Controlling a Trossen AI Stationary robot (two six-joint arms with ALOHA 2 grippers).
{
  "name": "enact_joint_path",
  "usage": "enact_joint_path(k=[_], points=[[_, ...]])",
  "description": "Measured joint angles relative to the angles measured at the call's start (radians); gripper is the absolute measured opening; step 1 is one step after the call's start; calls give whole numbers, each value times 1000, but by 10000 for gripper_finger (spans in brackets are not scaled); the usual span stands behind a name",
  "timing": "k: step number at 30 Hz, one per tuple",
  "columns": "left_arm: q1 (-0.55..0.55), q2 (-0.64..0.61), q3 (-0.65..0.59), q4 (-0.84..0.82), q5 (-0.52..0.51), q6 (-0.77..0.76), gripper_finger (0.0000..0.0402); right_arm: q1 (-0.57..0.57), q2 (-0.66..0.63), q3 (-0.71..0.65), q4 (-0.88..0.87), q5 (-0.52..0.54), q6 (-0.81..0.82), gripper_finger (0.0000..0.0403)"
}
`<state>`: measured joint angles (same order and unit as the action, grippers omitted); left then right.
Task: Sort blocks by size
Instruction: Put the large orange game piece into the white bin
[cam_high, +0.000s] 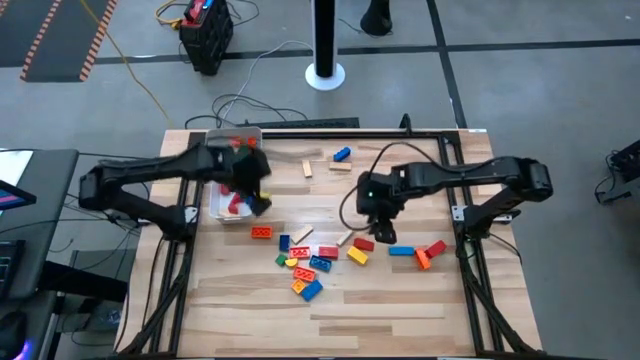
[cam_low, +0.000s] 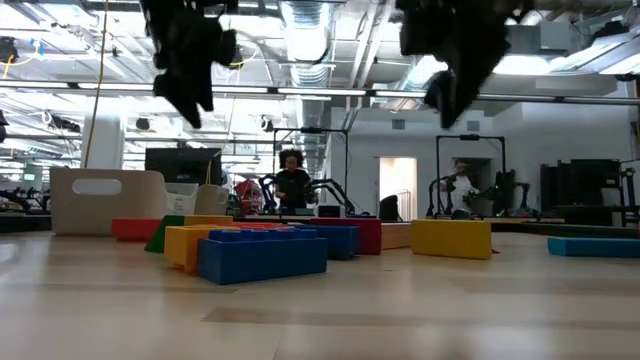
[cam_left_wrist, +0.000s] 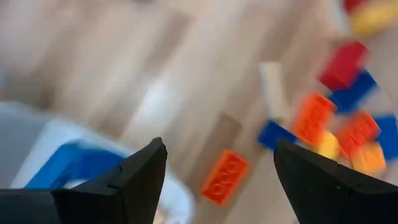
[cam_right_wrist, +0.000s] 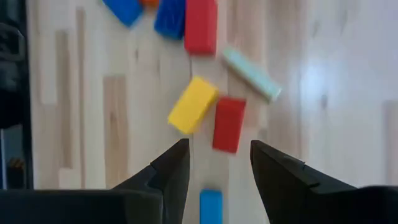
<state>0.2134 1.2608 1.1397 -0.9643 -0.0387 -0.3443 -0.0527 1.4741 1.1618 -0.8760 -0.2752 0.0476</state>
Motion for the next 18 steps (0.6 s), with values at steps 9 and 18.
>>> enact_joint_path(k=[9, 18], points=[[-284, 106, 0, 19, -71, 87, 283, 36, 0, -43, 27, 0, 81, 195], [-301, 295, 0, -41, -24, 184, 283, 93, -1, -43, 91, 60, 136, 195]])
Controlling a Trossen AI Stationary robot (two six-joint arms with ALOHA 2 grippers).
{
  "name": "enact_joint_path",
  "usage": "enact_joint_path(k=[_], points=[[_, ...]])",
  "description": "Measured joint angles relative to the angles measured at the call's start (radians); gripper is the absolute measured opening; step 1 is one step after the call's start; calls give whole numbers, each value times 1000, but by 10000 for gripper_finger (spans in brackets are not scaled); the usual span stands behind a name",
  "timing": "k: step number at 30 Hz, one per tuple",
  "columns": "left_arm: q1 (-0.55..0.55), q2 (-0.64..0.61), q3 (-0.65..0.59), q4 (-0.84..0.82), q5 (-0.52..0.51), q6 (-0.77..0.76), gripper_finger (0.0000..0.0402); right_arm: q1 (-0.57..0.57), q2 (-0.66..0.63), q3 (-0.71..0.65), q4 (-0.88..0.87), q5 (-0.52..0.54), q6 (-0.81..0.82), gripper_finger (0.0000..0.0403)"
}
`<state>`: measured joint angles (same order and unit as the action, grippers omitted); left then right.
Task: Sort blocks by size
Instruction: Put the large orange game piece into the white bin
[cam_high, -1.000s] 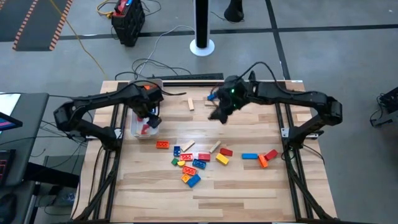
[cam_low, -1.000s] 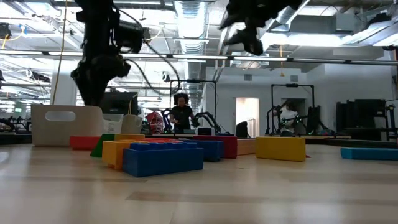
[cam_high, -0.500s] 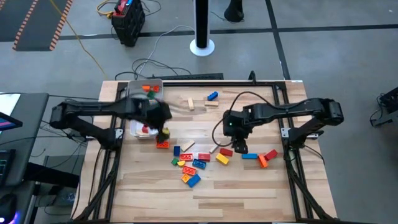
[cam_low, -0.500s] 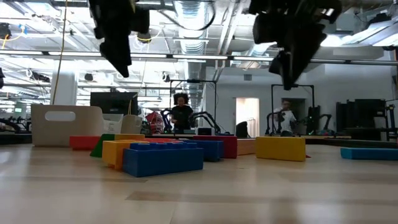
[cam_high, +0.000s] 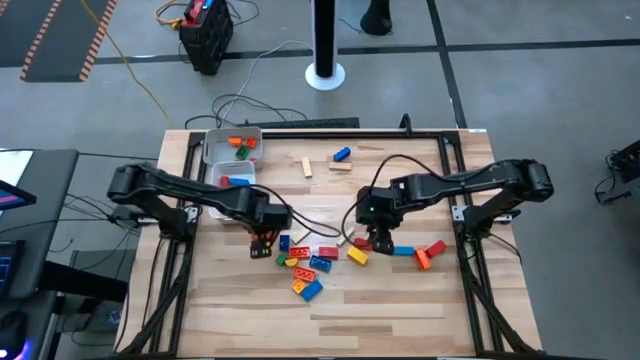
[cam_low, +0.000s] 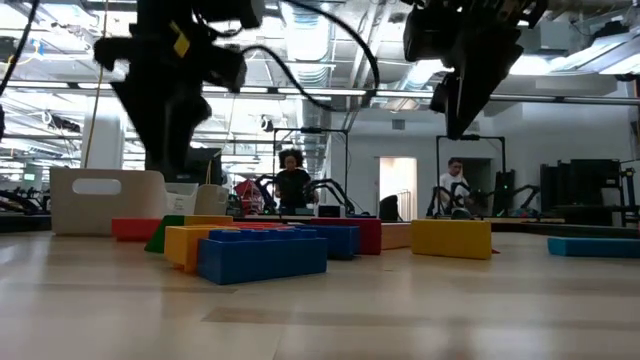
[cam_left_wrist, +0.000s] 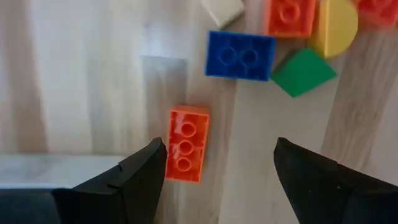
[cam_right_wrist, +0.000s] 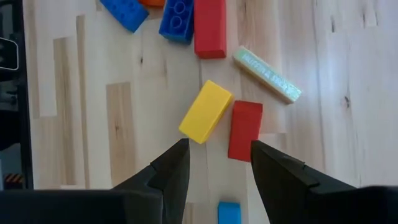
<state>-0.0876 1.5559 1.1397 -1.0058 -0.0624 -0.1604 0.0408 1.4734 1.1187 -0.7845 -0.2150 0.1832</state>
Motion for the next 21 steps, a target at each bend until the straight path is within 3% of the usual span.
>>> enact_joint_path(k=[13, 21], points=[[-3, 156, 0, 6, -5, 194, 283, 68, -1, 0, 0, 40, 66, 195], [16, 225, -5, 15, -6, 201, 273, 78, -2, 0, 7, 55, 89, 195]])
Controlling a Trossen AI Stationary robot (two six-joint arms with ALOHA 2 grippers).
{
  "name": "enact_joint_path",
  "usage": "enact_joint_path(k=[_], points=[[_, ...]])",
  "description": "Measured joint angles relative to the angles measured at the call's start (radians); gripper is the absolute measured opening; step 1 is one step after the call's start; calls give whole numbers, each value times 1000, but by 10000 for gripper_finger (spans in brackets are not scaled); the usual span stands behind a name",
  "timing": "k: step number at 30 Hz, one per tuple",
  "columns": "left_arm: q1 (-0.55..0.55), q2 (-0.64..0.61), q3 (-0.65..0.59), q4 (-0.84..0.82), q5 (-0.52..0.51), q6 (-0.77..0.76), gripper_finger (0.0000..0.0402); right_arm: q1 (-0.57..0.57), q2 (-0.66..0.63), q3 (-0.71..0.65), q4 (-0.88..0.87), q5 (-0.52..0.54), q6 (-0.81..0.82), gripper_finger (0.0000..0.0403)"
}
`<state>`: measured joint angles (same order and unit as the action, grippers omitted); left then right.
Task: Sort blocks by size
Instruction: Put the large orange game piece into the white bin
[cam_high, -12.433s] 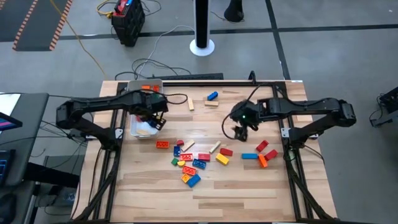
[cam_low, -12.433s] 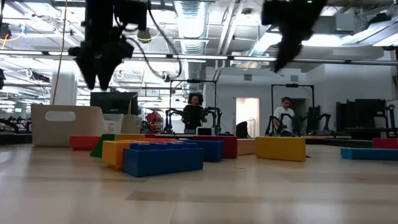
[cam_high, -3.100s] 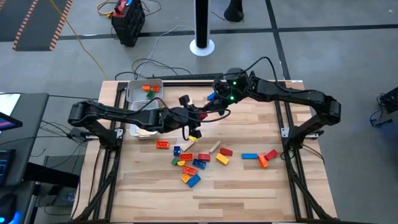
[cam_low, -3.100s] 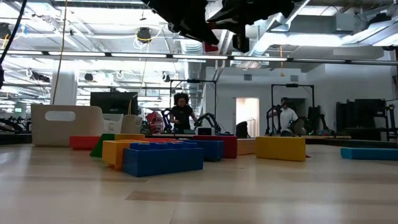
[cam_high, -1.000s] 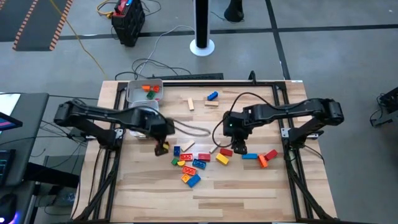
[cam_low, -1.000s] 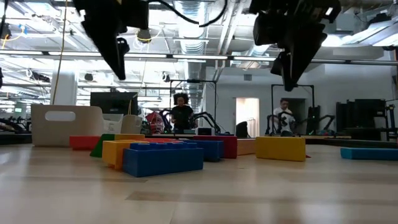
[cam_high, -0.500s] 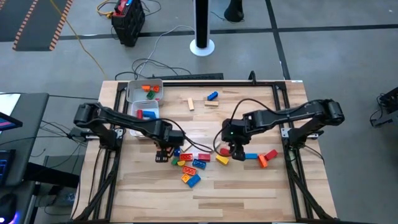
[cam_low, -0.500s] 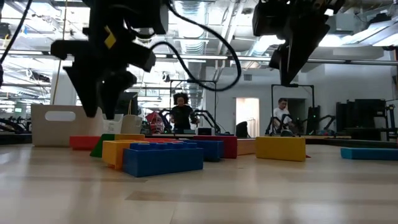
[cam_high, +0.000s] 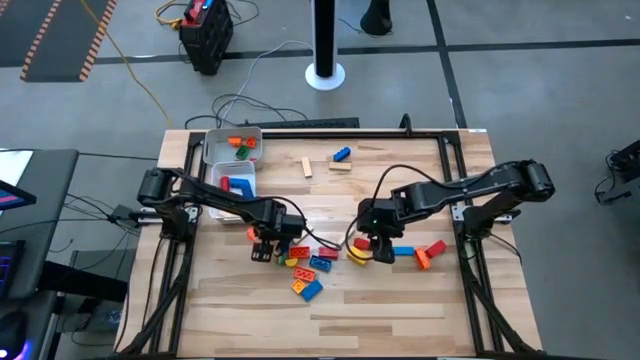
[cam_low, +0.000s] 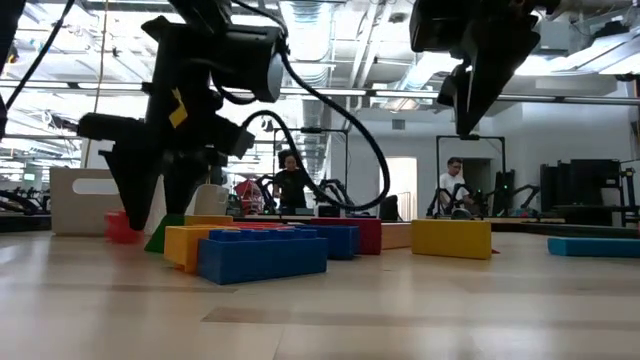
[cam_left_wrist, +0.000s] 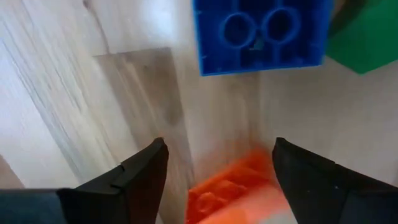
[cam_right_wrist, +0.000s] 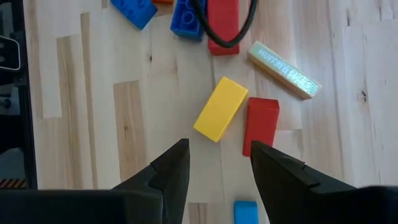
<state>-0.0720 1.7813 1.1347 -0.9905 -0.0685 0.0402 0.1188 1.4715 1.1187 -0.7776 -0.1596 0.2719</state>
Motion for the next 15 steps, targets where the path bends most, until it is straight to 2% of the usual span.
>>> enact_joint_path(k=[9, 15], points=[[15, -2, -3, -37, 41, -29, 184, -1, 0, 0, 0, 2, 1, 195], [15, -43, 92, -133, 40, -30, 168, -3, 0, 0, 6, 4, 0, 195]])
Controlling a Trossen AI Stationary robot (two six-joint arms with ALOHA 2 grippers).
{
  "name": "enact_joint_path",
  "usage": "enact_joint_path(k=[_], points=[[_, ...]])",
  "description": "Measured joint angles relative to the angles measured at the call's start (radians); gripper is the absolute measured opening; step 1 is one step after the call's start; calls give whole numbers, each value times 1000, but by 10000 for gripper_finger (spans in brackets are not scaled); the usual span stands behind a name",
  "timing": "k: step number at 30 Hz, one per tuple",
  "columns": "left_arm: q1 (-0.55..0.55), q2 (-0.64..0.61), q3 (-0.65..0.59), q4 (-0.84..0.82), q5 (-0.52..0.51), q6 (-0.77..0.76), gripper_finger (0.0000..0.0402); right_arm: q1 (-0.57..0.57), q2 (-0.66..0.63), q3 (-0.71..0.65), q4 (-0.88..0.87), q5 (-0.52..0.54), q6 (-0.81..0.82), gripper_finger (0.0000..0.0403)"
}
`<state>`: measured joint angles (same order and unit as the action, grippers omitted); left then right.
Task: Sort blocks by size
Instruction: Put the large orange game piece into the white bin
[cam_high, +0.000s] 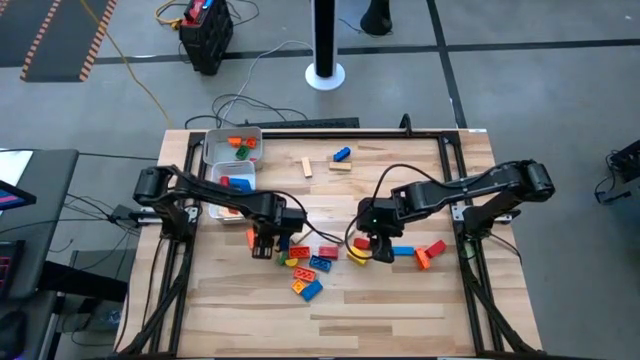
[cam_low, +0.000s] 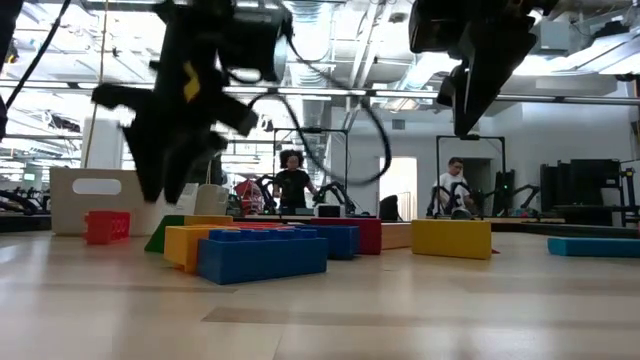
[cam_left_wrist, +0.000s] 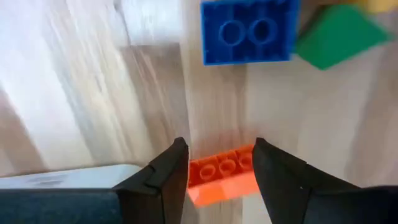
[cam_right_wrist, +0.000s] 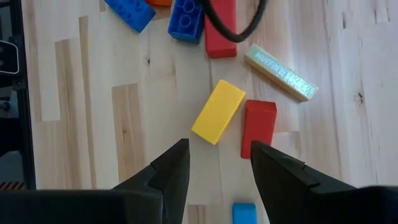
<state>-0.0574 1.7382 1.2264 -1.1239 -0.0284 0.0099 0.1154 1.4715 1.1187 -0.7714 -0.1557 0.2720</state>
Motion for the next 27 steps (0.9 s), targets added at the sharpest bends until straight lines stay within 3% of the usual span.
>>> enact_joint_path(k=[10, 16, 21, 27], points=[[-12, -63, 29, -180, 16, 399, 168, 0, 0, 0, 28, 0, 7, 194], [-58, -63, 28, -169, 16, 598, 203, 0, 0, 0, 40, 1, 26, 194], [-88, -63, -49, -148, 22, 633, 235, 0, 0, 0, 60, 1, 39, 194], [-135, -63, -153, -54, -43, 633, 232, -1, 0, 0, 77, 11, 41, 194]])
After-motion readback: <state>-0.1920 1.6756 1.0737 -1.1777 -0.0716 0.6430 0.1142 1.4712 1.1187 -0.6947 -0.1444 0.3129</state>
